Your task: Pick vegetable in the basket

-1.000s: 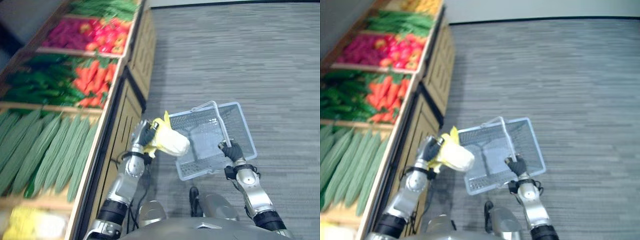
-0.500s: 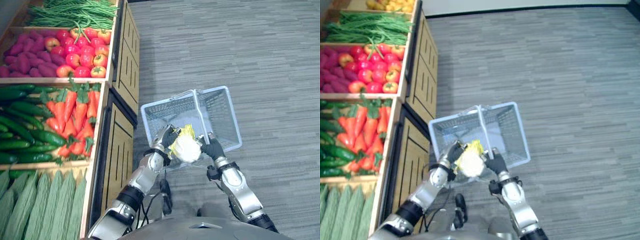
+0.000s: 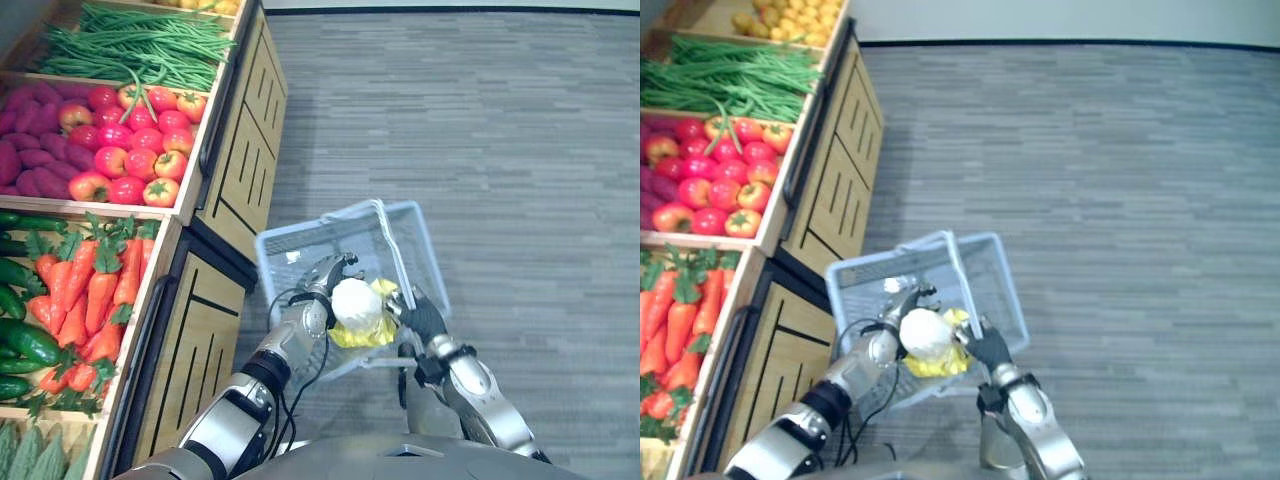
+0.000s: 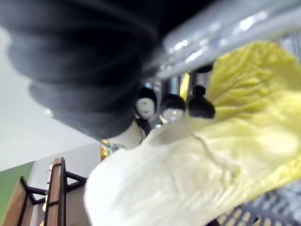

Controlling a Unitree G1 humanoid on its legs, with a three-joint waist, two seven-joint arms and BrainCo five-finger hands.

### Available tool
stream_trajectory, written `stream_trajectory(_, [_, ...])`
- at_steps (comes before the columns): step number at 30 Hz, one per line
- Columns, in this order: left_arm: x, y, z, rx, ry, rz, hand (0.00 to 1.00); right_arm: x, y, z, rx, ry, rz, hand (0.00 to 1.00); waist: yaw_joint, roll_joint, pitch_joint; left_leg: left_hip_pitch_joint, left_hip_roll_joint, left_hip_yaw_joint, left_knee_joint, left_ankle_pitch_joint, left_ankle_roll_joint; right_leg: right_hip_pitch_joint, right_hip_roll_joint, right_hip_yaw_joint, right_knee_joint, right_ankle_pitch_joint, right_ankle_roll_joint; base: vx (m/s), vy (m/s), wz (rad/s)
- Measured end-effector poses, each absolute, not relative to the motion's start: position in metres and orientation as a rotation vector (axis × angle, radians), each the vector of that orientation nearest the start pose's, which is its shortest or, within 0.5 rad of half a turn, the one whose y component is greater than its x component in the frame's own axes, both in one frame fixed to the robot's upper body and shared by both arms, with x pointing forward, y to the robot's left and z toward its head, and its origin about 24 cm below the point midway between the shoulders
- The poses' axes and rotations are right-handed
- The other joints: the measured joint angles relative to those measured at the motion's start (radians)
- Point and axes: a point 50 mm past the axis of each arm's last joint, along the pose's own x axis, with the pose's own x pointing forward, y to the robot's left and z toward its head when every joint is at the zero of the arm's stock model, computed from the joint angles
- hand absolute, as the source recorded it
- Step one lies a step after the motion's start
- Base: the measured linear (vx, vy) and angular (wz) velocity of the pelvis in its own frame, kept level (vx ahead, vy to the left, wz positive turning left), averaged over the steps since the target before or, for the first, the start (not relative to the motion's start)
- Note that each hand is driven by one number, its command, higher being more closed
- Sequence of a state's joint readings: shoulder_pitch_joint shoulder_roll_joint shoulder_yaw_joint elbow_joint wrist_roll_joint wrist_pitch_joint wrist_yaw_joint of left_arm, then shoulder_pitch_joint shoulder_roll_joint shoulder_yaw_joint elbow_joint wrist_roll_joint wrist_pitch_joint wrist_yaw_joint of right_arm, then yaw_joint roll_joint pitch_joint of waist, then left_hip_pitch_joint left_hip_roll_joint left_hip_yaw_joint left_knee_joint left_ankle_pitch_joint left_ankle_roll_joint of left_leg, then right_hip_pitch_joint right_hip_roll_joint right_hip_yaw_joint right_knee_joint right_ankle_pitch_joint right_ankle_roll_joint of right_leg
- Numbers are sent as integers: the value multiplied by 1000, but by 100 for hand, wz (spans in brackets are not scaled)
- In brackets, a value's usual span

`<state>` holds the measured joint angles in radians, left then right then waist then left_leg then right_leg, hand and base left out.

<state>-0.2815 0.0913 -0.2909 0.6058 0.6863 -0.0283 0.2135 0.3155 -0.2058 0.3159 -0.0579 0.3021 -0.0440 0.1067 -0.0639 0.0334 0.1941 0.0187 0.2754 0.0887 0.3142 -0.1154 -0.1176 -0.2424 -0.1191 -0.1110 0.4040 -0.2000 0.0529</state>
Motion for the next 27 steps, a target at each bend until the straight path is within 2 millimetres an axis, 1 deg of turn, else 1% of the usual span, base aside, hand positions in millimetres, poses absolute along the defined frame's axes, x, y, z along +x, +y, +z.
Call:
stream_trajectory(1, [280,104,-15,881,82,-208,0,173,-129,-13,155,266,307,100,-1,13,6,-37,24,16,74,23,-4,59,-10,-67,-24,-3,-19,297,-183,108])
stream_trajectory(2, [274,101,-14,848,77,-195,0,174,-133,-13,145,265,295,100,2,15,8,-47,39,63,107,46,2,107,-22,-108,-43,-7,-28,298,-145,144])
stream_trajectory(3, [268,99,-8,802,49,-172,0,176,-137,-14,115,263,266,100,7,15,8,-58,50,167,143,28,13,163,-44,-159,-63,-9,-32,271,-78,125])
stream_trajectory(4, [265,99,-2,787,22,-161,0,177,-141,-17,103,269,232,100,12,16,8,-69,49,226,160,7,22,188,-57,-186,-75,-9,-32,239,-24,146])
stream_trajectory(5, [264,100,13,767,-48,-131,0,180,-155,-21,53,282,160,100,24,12,10,-95,36,351,174,-24,35,231,-83,-242,-95,-9,-32,262,36,155])
stream_trajectory(6, [264,108,30,744,-101,-66,0,182,-175,-25,31,299,55,100,29,25,5,-123,13,480,170,-27,57,269,-103,-307,-109,-9,-28,194,88,163])
stream_trajectory(7, [264,116,34,737,-107,-23,0,180,-188,-29,22,319,-21,100,31,37,-2,-135,3,555,152,-17,81,284,-108,-339,-110,-10,-26,192,167,182])
stream_trajectory(8, [263,139,39,744,-89,73,0,176,-214,-37,18,357,-177,100,32,44,-18,-123,-2,697,128,-35,132,314,-126,-394,-106,-21,-1,223,197,191])
stream_trajectory(9, [261,159,45,750,-76,159,0,168,-233,-45,23,397,-303,100,28,48,-20,-107,-30,756,102,-55,170,349,-143,-432,-108,-32,18,250,210,182])
stream_trajectory(10, [259,168,49,760,-78,195,0,164,-242,-47,23,415,-360,100,31,48,-21,-103,-45,768,87,-70,191,365,-147,-449,-111,-34,28,295,196,158])
stream_trajectory(11, [249,182,49,786,-64,228,0,155,-254,-55,34,456,-448,100,40,39,-19,-91,-83,749,48,-80,206,397,-154,-487,-106,-34,34,318,168,129])
stream_trajectory(12, [239,187,45,798,-44,227,0,143,-263,-65,50,517,-536,100,57,24,-22,-63,-125,715,-6,-80,204,421,-175,-506,-61,-23,49,453,168,162])
stream_trajectory(13, [231,186,42,798,-33,220,0,133,-270,-77,67,577,-610,100,56,14,-25,-28,-152,673,-48,-78,199,433,-201,-524,42,4,65,326,94,140])
stream_trajectory(14, [229,185,42,796,-36,214,0,127,-273,-82,75,609,-645,100,56,12,-24,-10,-158,646,-68,-74,192,420,-218,-524,124,30,62,398,6,147])
stream_trajectory(15, [225,182,45,784,-57,209,0,117,-275,-94,89,681,-696,100,55,9,-25,22,-160,592,-110,-63,176,371,-249,-493,300,47,41,317,-108,127])
stream_trajectory(16, [223,181,52,768,-92,216,0,113,-274,-103,90,736,-720,100,54,5,-25,51,-154,550,-149,-50,153,295,-250,-423,438,-1,36,372,-145,111])
stream_trajectory(17, [223,181,57,756,-113,220,0,110,-274,-107,90,762,-728,100,54,6,-25,65,-149,531,-164,-43,142,247,-241,-382,488,-18,27,267,-190,86])
stream_trajectory(18, [222,180,65,727,-161,233,0,105,-277,-109,94,777,-758,100,50,6,-26,84,-134,500,-183,-31,123,169,-217,-310,525,-49,22,200,-171,60])
stream_trajectory(19, [222,180,70,705,-188,241,0,105,-280,-109,97,775,-790,100,44,6,-26,90,-127,485,-188,-26,115,132,-204,-281,517,-65,23,191,-195,71])
stream_trajectory(20, [223,179,76,675,-227,252,0,101,-286,-110,104,779,-843,100,30,5,-27,93,-114,451,-189,-17,101,84,-191,-247,484,-79,14,232,-337,94])
stream_trajectory(21, [224,177,82,628,-271,262,0,86,-291,-115,112,824,-908,100,12,-3,-31,85,-95,399,-187,-6,81,36,-180,-193,385,-81,11,272,-486,144])
stream_trajectory(22, [226,179,87,589,-306,268,0,67,-287,-126,114,906,-932,100,6,-32,-45,65,-83,338,-180,1,26,19,-155,-74,142,-36,30,251,-535,143])
stream_trajectory(23, [227,181,90,594,-325,268,0,56,-281,-131,120,951,-933,100,1,-70,-52,54,-97,311,-180,0,-1,29,-151,10,3,33,40,133,-417,122])
stream_trajectory(24, [231,178,88,576,-323,263,0,43,-280,-136,119,1003,-939,100,-8,-65,-40,53,-82,268,-190,5,-30,45,-128,27,12,14,78,123,-381,104])
stream_trajectory(25, [235,167,84,546,-307,233,0,28,-287,-138,107,1052,-972,100,-9,-9,-56,22,-53,229,-199,42,-52,78,-83,1,-16,18,79,150,-369,97])
stream_trajectory(26, [238,164,87,542,-327,222,0,23,-292,-136,105,1048,-994,100,-8,8,-55,9,-44,229,-194,50,-49,76,-51,55,3,19,82,166,-282,113])
stream_trajectory(27, [247,158,91,542,-351,205,0,17,-291,-137,116,1058,-1006,100,-7,21,-56,1,-32,227,-200,63,-44,77,-22,141,38,3,100,103,-142,78])
